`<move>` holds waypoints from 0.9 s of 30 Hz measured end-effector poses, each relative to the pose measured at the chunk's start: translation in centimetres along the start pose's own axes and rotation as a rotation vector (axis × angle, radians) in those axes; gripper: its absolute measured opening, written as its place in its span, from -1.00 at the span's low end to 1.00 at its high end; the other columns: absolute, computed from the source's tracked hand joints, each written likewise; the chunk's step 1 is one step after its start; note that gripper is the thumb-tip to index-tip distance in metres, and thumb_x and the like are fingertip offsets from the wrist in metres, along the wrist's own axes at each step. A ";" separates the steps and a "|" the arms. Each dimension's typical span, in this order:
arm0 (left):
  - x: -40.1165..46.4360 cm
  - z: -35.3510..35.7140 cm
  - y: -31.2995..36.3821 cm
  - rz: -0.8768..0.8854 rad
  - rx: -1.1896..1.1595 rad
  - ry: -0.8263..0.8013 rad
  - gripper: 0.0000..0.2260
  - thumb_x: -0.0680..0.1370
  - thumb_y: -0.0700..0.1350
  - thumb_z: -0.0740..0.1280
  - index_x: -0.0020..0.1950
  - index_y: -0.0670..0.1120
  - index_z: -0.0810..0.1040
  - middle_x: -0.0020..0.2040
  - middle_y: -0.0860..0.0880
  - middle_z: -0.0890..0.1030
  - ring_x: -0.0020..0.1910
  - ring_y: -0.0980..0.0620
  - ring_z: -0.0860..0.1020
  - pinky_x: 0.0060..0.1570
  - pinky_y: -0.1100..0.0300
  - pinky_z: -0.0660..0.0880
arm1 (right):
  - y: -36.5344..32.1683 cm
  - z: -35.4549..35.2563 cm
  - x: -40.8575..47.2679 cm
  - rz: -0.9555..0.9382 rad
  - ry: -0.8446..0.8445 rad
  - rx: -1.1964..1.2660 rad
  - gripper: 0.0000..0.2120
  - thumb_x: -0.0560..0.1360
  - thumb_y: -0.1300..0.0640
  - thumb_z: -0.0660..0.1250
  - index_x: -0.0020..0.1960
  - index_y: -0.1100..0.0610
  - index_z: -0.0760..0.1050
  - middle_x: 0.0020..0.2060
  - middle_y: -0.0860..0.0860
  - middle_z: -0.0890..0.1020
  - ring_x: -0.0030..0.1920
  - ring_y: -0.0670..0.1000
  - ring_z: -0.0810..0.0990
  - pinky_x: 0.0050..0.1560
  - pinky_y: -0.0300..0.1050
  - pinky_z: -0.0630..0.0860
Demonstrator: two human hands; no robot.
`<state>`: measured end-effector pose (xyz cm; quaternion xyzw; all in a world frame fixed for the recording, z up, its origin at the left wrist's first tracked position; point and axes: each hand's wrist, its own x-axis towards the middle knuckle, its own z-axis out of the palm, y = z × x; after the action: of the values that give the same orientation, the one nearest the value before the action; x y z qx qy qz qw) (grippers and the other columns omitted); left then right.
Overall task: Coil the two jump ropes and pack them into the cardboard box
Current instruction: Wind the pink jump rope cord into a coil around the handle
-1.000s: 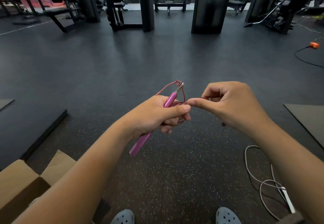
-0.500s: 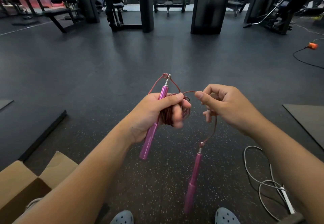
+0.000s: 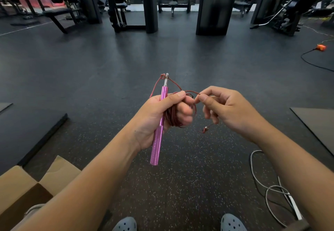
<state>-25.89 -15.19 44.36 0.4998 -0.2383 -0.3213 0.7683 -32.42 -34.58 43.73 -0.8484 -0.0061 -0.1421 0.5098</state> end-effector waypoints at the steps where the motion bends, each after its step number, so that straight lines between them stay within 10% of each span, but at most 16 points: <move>1: 0.1 0.0 0.0 0.016 0.008 0.019 -0.76 0.56 -0.05 0.31 -0.19 -0.17 0.65 -0.52 0.03 0.50 -0.59 0.11 0.47 -0.41 0.22 0.51 | 0.1 0.1 0.0 0.004 0.001 -0.006 -0.77 0.64 0.01 0.30 -0.04 0.14 0.61 -0.40 0.03 0.59 -0.42 0.02 0.45 -0.32 -0.11 0.43; 4: 0.2 0.2 -0.1 0.025 -0.013 0.049 -0.71 0.55 0.02 0.32 -0.27 -0.13 0.61 -0.63 0.08 0.30 -0.70 0.16 0.28 -0.52 0.25 0.41 | 0.3 0.3 0.0 0.025 -0.006 -0.008 -0.70 0.62 -0.05 0.30 -0.11 0.16 0.59 -0.41 0.00 0.59 -0.40 -0.04 0.50 -0.28 -0.12 0.47; 16: 0.3 0.8 0.4 0.142 -0.434 0.104 -0.77 0.58 -0.07 0.31 0.05 -0.22 0.61 -0.39 0.09 0.58 -0.55 0.20 0.46 -0.39 0.31 0.50 | 0.6 3.4 -1.1 0.200 -0.239 0.025 -0.66 0.71 -0.06 0.12 -0.07 0.05 0.59 -0.33 0.10 0.70 -0.21 0.14 0.71 0.02 0.14 0.53; 21: 0.7 -0.1 -0.6 0.289 0.123 0.250 -0.72 0.69 -0.12 0.24 0.30 -0.27 0.52 0.02 -0.06 0.75 -0.19 0.05 0.69 -0.15 0.19 0.61 | -1.1 4.3 -1.9 0.272 -0.482 0.070 -0.76 0.72 -0.01 0.12 0.19 0.06 0.52 -0.35 0.19 0.60 -0.32 0.25 0.64 -0.08 0.32 0.58; 27: 1.0 -0.9 -2.3 0.388 0.996 0.176 -0.79 0.68 -0.07 0.28 0.25 -0.14 0.54 -0.02 0.03 0.75 -0.13 0.04 0.72 -0.07 0.09 0.65 | -1.7 3.9 -2.2 0.240 -0.585 0.039 -0.56 0.55 0.36 0.26 0.32 -0.03 0.47 -0.31 0.19 0.60 -0.39 0.13 0.55 -0.09 0.27 0.62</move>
<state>-25.21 -16.04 41.97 0.7753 -0.3845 0.0212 0.5006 -33.86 -30.08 42.93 -0.8381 -0.0552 0.1695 0.5156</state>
